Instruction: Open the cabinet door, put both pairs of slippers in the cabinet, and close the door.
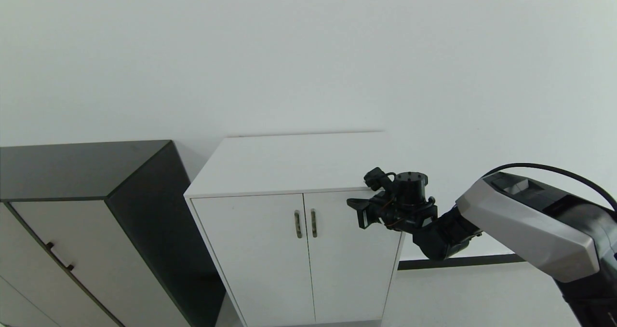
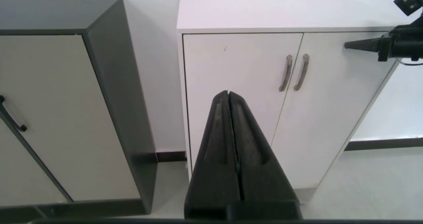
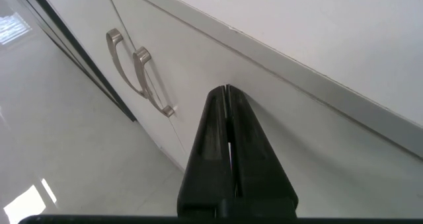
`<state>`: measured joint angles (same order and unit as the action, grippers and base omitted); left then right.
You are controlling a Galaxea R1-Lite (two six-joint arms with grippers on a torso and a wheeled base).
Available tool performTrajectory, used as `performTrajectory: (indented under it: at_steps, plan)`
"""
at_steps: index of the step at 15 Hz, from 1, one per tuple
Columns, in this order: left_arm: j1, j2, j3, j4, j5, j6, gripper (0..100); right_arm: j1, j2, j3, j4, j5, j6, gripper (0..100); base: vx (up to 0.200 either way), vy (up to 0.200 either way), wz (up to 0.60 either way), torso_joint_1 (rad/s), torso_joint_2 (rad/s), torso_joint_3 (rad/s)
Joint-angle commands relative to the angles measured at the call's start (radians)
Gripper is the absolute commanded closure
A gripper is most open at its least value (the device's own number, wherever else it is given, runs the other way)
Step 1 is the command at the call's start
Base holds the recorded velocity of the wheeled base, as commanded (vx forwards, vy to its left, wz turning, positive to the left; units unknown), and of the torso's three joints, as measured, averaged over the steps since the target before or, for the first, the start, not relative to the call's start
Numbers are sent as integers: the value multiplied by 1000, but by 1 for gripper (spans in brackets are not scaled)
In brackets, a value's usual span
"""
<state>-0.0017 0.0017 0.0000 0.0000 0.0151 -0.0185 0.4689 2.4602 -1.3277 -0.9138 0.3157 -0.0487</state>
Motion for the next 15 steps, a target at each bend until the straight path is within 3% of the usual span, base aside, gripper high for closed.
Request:
performTrajectory:
  at_steps: [1,4,11,15]
  plan:
    - [0,1,0,0,0,0,100,0,-15,16,-3,0,-2,100,0,0,0,0,0,0]
    - [0,1,0,0,0,-1,100,2,-98,146,-40,0,-8,100,0,0,0,0,0,0]
    - [0,1,0,0,0,-1,100,-15,-282,548,-298,-29,-14,100,0,0,0,0,0,0]
    - [0,1,0,0,0,-1,100,-122,-408,855,-461,-29,-37,100,0,0,0,0,0,0]
